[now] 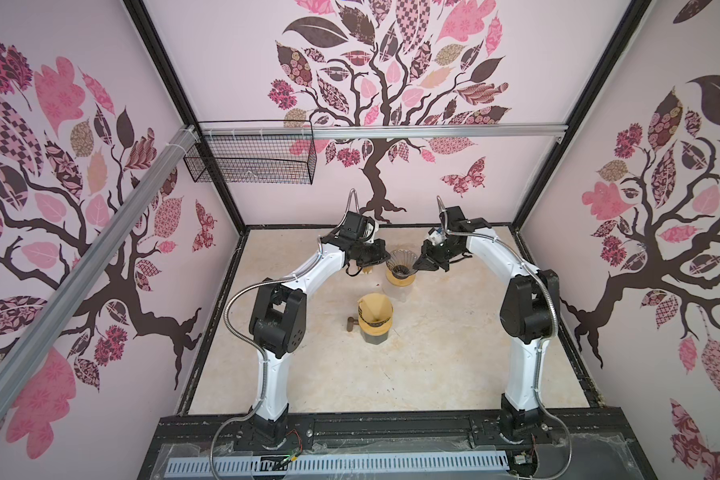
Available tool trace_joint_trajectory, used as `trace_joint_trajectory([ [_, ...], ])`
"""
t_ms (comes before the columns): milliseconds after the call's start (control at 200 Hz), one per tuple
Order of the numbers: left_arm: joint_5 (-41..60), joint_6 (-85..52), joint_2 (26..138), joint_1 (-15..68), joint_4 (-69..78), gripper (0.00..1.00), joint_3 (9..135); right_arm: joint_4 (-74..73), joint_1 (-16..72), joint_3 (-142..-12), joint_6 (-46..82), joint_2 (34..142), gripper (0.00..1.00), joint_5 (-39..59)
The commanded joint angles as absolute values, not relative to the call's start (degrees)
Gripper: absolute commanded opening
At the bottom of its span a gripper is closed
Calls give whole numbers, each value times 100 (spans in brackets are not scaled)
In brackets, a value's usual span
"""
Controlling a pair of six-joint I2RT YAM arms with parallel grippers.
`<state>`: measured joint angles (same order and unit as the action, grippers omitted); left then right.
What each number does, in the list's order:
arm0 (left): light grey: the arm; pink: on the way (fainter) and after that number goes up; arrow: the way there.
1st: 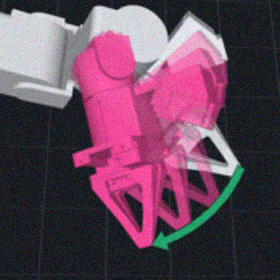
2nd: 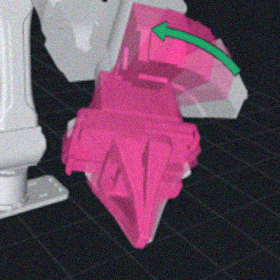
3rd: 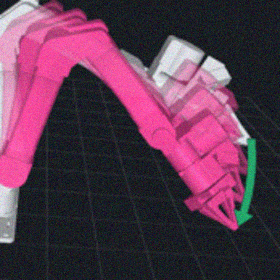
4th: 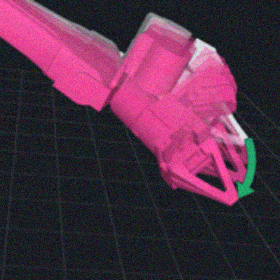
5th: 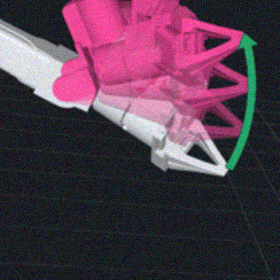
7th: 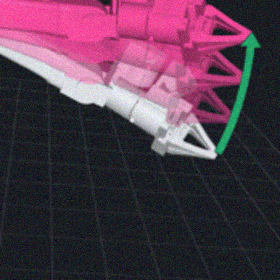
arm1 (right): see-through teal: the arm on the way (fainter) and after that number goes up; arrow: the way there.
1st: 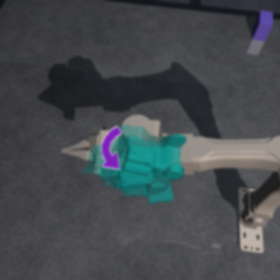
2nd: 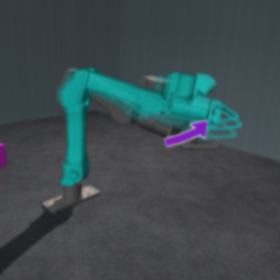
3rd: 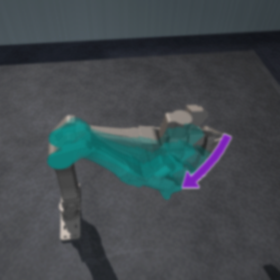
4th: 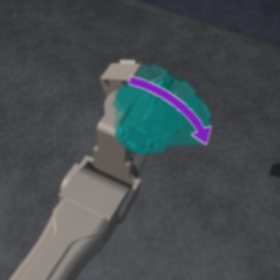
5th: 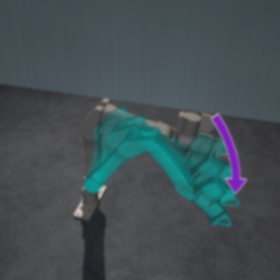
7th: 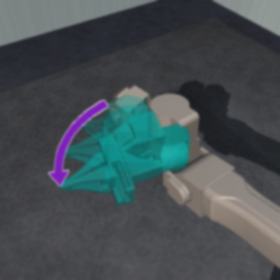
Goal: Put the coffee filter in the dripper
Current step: 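Hold the dripper with both grippers, seat it on the ring, open both grippers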
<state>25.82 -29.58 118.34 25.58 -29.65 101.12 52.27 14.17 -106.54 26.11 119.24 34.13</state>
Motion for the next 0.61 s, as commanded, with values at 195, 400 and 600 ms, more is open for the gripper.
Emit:
trace_joint_trajectory([
  [195,2499,-2759,12172,2739,-4210,0,9694,5730,1564,-10565,2409,12012,0,3129],
  [400,2605,-2774,12040,2960,-4215,0,9642,5643,1337,-10100,2378,11570,0,3082],
  [600,2738,-2916,11845,3077,-4203,0,9591,5694,1327,-9949,2342,11213,0,3074],
])
